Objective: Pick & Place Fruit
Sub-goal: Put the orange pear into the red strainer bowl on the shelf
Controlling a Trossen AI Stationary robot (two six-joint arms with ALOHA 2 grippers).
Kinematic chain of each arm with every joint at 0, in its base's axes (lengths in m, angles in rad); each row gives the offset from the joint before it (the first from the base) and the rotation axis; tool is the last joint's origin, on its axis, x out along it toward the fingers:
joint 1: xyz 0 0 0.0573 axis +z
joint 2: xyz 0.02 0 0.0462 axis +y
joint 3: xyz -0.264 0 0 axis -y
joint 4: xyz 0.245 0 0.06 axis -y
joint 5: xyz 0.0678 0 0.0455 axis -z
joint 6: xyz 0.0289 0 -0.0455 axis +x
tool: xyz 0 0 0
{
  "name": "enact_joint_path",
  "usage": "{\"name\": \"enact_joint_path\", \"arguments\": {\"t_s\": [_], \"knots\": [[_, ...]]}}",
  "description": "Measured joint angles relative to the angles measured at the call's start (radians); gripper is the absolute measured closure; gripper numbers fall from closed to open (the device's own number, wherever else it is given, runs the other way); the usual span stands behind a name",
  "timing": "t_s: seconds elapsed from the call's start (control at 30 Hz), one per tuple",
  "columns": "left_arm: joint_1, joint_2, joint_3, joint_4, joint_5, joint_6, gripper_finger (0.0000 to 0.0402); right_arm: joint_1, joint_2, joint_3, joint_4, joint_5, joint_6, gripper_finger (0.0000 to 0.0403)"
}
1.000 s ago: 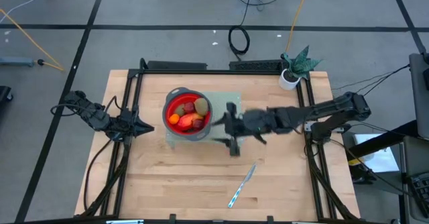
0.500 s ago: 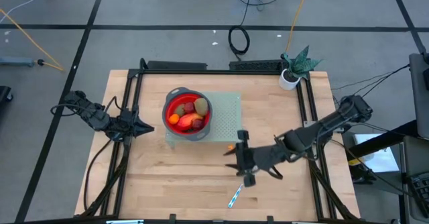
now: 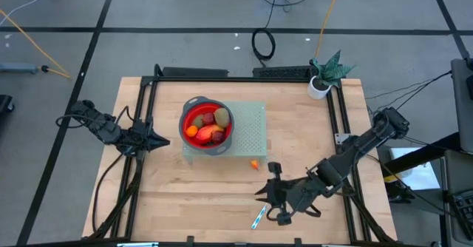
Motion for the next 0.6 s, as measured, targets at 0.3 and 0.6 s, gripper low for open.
{"name": "enact_joint_path", "arguments": {"t_s": [0.3,0.6], "knots": [[0.0,0.0,0.0,0.008,0.001,-0.018,0.0382,0.008,0.092,-0.001,-0.005,-0.026,0.02,0.0397],[0.0,0.0,0.0,0.056,0.038,-0.111,0.0382,0.032,0.124,-0.001,-0.126,-0.022,0.138,0.0402]]}}
